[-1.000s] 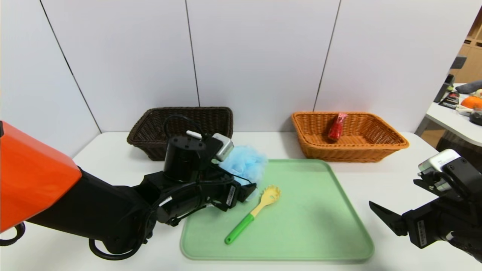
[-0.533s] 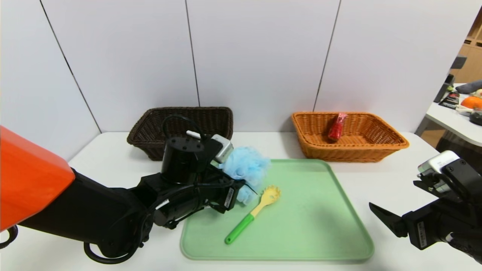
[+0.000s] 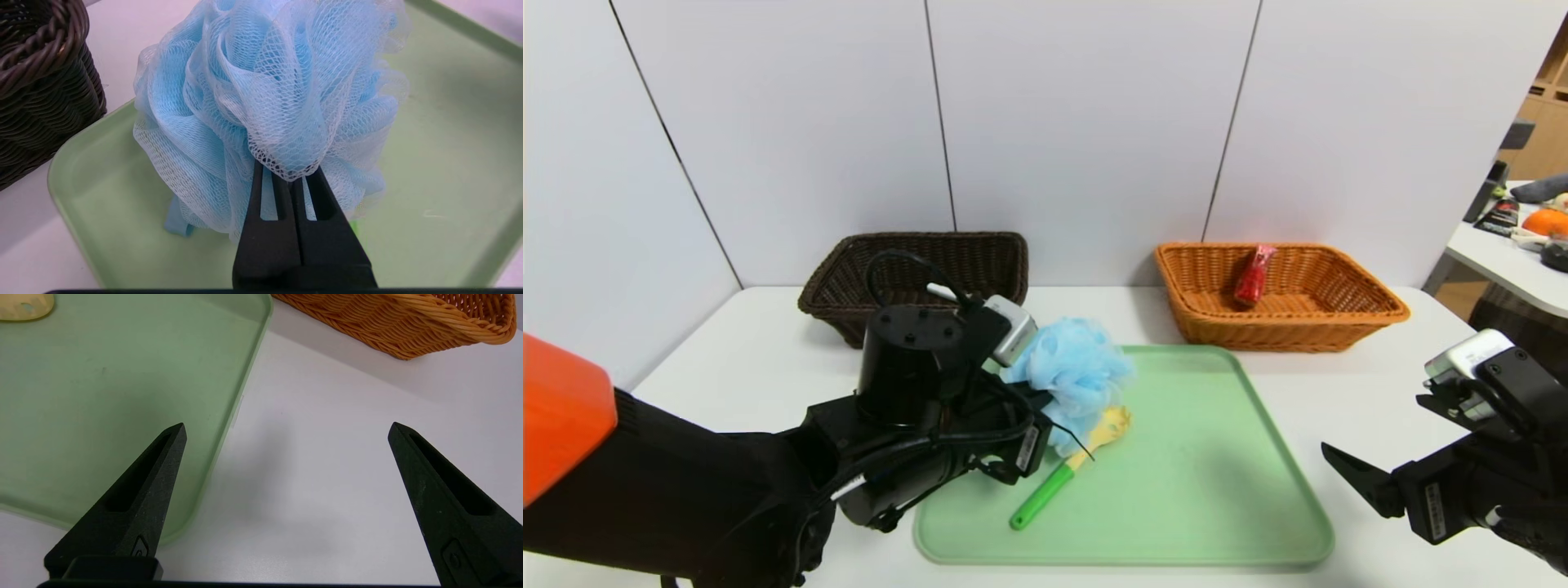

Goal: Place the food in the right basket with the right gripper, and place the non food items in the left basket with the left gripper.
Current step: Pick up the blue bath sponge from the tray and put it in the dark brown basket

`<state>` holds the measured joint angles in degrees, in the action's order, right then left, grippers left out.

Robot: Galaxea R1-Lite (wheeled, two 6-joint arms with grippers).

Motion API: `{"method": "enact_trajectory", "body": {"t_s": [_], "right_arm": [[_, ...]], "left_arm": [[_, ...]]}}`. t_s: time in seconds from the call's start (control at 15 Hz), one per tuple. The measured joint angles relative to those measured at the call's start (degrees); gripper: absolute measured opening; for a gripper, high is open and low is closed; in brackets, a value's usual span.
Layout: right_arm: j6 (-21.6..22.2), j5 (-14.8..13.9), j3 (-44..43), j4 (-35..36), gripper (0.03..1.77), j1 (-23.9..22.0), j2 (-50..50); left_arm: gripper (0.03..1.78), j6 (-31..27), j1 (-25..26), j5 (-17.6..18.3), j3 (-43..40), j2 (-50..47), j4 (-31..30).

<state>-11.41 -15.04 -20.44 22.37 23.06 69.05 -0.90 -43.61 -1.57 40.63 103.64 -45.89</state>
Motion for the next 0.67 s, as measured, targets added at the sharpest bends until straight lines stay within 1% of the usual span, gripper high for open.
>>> {"method": "enact_trajectory", "body": {"t_s": [0.13,0.2,0.4,0.53,0.67], "right_arm": [[0.0,0.0,0.2,0.0,1.70,0.0,0.1],[0.0,0.0,0.4,0.0,1.70,0.0,0.1],[0.0,0.4,1.1,0.1,1.70,0.0,0.1],[0.0,0.5,1.2,0.1,1.70,0.0,0.0],[0.0,0.4,1.4,0.1,1.70,0.0,0.0]], "left_arm": [[0.05,-0.1,-2.1,-1.8,-0.1,-2.0,0.2],[0.05,-0.3,-3.3,-3.3,0.2,-3.4,0.5],[0.05,-3.9,-4.7,-7.1,4.0,-7.0,2.5],[0.05,-4.9,-4.8,-9.2,9.2,-9.6,6.6],[0.05,-6.1,-3.5,-9.6,14.7,-12.1,12.4]]}}
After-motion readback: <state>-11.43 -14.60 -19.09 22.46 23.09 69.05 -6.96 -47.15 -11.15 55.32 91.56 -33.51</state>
